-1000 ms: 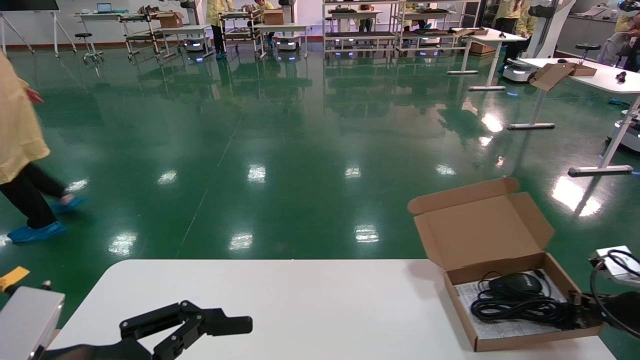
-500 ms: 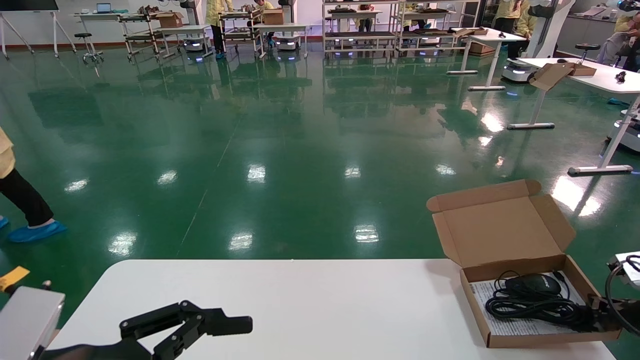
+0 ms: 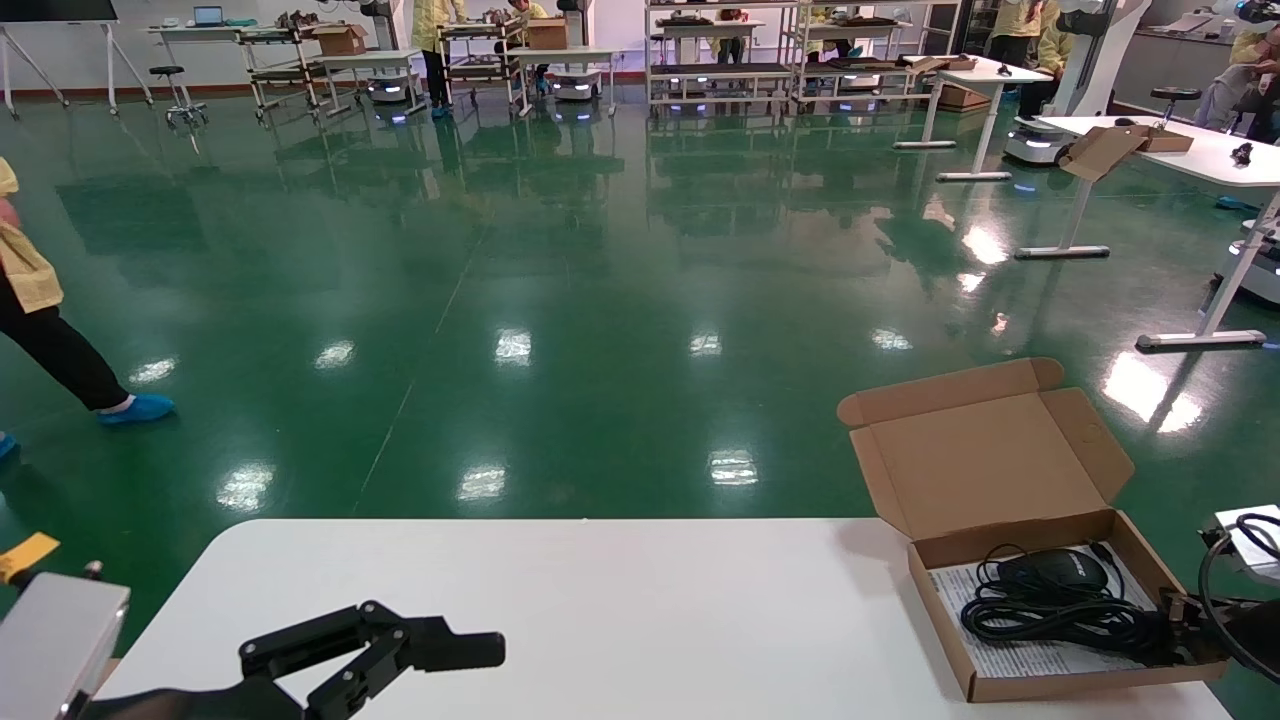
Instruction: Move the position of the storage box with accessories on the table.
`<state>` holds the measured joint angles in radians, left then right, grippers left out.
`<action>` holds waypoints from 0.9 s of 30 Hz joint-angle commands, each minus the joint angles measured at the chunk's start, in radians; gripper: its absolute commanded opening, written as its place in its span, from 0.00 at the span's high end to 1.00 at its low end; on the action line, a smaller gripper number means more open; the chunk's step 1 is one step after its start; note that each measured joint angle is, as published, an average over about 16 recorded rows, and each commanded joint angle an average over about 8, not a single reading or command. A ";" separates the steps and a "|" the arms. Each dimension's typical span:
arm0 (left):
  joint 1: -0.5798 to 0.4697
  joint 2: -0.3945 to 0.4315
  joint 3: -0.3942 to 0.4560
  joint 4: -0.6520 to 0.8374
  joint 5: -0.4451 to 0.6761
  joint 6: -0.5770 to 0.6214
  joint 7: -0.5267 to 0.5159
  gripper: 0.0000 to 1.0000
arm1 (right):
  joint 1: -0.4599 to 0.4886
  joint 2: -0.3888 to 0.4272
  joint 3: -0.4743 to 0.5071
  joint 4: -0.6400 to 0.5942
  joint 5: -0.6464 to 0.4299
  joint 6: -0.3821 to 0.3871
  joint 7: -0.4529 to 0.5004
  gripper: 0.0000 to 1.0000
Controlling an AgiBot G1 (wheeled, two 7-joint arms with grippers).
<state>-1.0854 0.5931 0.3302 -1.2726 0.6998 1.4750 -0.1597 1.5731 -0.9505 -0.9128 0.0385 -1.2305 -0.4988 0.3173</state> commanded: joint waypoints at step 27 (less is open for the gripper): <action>0.000 0.000 0.001 0.000 0.000 0.000 0.000 0.00 | 0.013 0.036 0.055 -0.011 0.079 -0.111 -0.113 0.00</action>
<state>-1.0855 0.5929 0.3308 -1.2726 0.6993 1.4747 -0.1594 1.5871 -0.9144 -0.8563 0.0285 -1.1493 -0.6110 0.2068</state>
